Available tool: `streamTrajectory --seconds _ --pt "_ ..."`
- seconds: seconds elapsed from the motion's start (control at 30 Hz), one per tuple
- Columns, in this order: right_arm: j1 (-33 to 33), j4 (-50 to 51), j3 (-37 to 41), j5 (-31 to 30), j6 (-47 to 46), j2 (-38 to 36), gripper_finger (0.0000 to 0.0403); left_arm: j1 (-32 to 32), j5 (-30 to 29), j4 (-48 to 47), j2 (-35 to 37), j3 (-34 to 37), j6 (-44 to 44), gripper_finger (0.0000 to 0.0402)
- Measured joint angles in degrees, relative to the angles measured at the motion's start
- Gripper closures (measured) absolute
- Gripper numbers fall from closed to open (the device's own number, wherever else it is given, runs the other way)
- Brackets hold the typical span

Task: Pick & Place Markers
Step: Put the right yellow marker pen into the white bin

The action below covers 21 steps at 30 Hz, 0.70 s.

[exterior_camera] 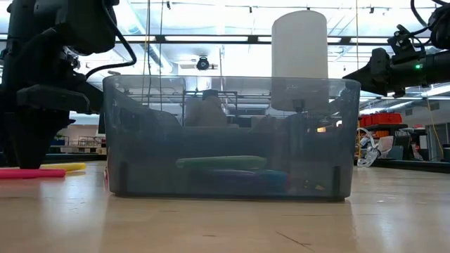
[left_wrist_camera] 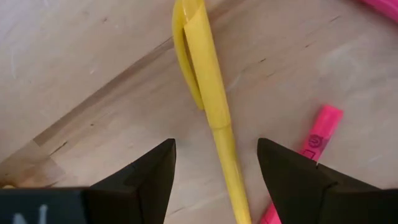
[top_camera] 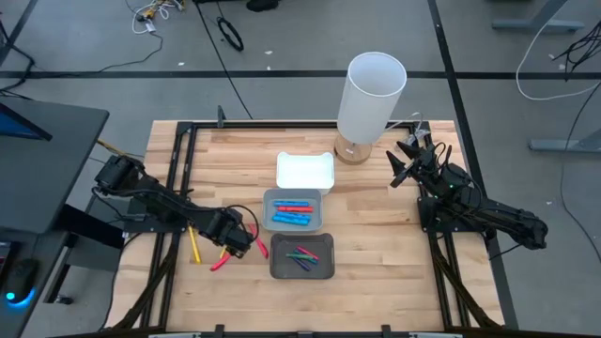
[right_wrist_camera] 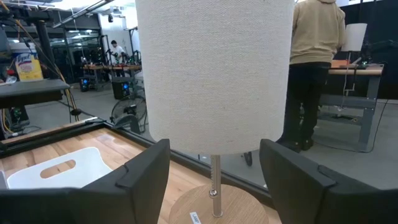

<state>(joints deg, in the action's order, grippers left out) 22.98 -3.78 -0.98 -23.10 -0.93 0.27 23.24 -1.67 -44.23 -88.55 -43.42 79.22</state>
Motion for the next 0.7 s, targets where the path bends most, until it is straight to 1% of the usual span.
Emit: streamTrajectory --seconds 0.1,0.47,0.6,0.7 --pt "0.0 0.01 -0.01 0.01 -0.02 0.02 0.0152 0.0 0.37 0.34 0.0 0.0 -0.06 0.0182" --pt "0.0 0.0 -0.01 0.0 0.0 0.0 0.0152 0.0 1.97 1.82 0.0 0.02 -0.37 0.0307" --pt "0.0 -0.01 -0.01 0.01 -0.02 0.0 0.0152 0.0 1.99 2.57 0.0 0.02 -0.41 0.0343" --pt "0.0 0.01 -0.01 0.0 -0.01 0.0 0.0152 0.0 2.02 2.75 0.04 0.0 -0.9 0.0362"
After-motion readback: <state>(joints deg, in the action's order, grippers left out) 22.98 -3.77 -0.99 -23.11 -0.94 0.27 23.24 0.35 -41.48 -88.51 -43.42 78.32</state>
